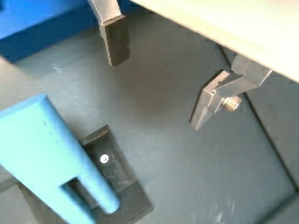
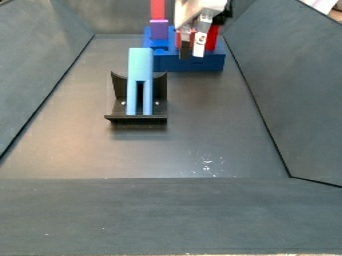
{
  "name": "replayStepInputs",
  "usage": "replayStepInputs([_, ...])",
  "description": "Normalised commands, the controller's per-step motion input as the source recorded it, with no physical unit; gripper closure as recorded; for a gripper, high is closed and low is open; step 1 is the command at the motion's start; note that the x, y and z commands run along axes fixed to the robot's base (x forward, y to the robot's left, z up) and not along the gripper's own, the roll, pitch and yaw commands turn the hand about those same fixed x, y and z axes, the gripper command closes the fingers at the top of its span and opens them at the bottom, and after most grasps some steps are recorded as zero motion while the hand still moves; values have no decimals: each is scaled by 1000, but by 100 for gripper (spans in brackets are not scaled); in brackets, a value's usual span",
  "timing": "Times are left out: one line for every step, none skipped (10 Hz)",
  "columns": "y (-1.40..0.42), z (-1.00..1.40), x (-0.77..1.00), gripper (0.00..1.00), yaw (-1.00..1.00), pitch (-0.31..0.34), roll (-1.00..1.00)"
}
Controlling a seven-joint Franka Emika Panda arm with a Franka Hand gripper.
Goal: Pick up the square-circle object. Move up. Place the square-circle object on the fixture. Regrasp the square-circle object. Rotate the square-circle object. Move to above the board. Insert the square-circle object.
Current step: Regrasp the square-circle object.
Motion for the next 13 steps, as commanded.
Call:
replayStepInputs([-24,-68,44,0,-730,293,1000])
replayStepInputs([-34,-56,41,0,-669,421,1000])
replayStepInputs([-23,-60,54,0,-527,590,928])
replayStepInputs([-21,-61,73,0,-323,638,743])
replayStepInputs([-26,-61,81,0,-181,647,627])
replayStepInputs([-30,-60,90,0,63,608,420])
replayStepInputs([-24,-49,79,0,194,554,314])
replayStepInputs([-40,-11,65,0,316,473,217])
replayStepInputs([-48,4,62,0,370,401,164])
replayStepInputs([-47,-7,67,0,402,276,128])
replayStepInputs([-45,-15,66,0,404,214,123])
replayStepInputs([-50,-13,66,0,372,104,109])
replayStepInputs([-51,-12,63,0,348,48,100])
